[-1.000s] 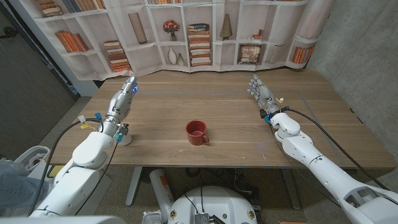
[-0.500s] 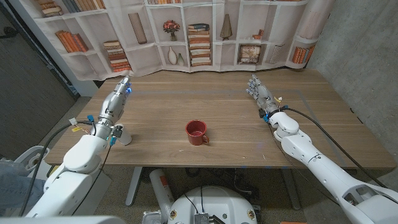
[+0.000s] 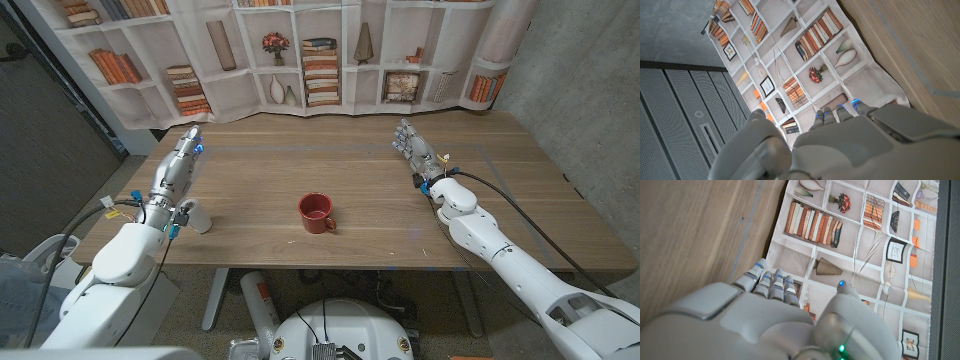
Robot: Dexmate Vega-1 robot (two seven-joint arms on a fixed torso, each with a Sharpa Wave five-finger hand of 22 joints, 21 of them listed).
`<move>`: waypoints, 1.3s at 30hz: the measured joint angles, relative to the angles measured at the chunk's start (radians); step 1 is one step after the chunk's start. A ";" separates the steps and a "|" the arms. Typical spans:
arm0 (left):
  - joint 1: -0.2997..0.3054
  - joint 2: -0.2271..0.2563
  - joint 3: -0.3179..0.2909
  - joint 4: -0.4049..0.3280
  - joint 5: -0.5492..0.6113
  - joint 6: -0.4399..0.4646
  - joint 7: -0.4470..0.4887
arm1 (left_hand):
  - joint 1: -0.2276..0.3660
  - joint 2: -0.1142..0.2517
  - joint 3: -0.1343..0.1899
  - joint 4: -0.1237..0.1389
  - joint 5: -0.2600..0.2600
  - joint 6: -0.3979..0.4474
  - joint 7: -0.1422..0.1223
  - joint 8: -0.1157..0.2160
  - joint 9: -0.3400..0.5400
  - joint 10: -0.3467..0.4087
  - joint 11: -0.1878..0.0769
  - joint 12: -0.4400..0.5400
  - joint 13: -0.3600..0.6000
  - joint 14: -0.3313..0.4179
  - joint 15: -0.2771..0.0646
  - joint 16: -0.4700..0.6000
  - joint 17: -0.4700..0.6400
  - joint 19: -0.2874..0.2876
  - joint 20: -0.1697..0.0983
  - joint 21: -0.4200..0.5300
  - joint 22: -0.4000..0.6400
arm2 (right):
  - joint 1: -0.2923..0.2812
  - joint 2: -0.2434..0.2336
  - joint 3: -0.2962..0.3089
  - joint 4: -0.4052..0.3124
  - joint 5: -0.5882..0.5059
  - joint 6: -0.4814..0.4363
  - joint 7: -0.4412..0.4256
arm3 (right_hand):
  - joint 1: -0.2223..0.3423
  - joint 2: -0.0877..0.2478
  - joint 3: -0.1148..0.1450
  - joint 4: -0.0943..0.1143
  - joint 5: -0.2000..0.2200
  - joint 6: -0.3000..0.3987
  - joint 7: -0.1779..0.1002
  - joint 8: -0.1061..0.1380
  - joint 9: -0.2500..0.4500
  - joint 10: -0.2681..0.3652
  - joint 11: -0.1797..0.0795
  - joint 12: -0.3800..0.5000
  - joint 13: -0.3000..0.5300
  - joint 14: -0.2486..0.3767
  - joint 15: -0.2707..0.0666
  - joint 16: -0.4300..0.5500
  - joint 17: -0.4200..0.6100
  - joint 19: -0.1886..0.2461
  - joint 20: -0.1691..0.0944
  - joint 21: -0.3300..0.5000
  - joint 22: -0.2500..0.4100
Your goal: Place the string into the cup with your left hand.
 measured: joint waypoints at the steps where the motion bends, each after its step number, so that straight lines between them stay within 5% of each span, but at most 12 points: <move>1: 0.003 -0.001 -0.003 -0.001 0.000 0.000 0.001 | 0.000 0.000 0.000 0.000 0.000 0.000 0.000 0.000 0.000 0.002 0.002 0.000 0.000 0.000 0.000 0.000 0.000 0.000 0.000 0.000 0.000 | 0.001 0.001 -0.001 0.001 0.000 0.000 0.000 | 0.000 0.000 0.000 0.000 0.000 0.000 0.000 0.000 0.000 0.000 0.000 0.000 0.000 0.000 0.000 0.000 0.000 0.000 0.000 0.000 0.000; 39: 0.149 -0.064 -0.131 -0.051 0.002 -0.020 -0.026 | 0.005 0.005 -0.003 -0.003 0.000 0.005 -0.006 0.000 0.000 0.013 0.002 0.000 0.000 0.003 0.003 0.000 0.000 0.000 0.000 0.000 0.000 | -0.031 -0.032 0.010 -0.068 -0.008 -0.008 -0.016 | 0.000 0.000 -0.003 -0.003 0.000 0.000 0.000 0.000 0.000 0.000 0.000 0.000 0.000 0.000 0.000 0.000 0.000 0.000 0.000 0.000 0.000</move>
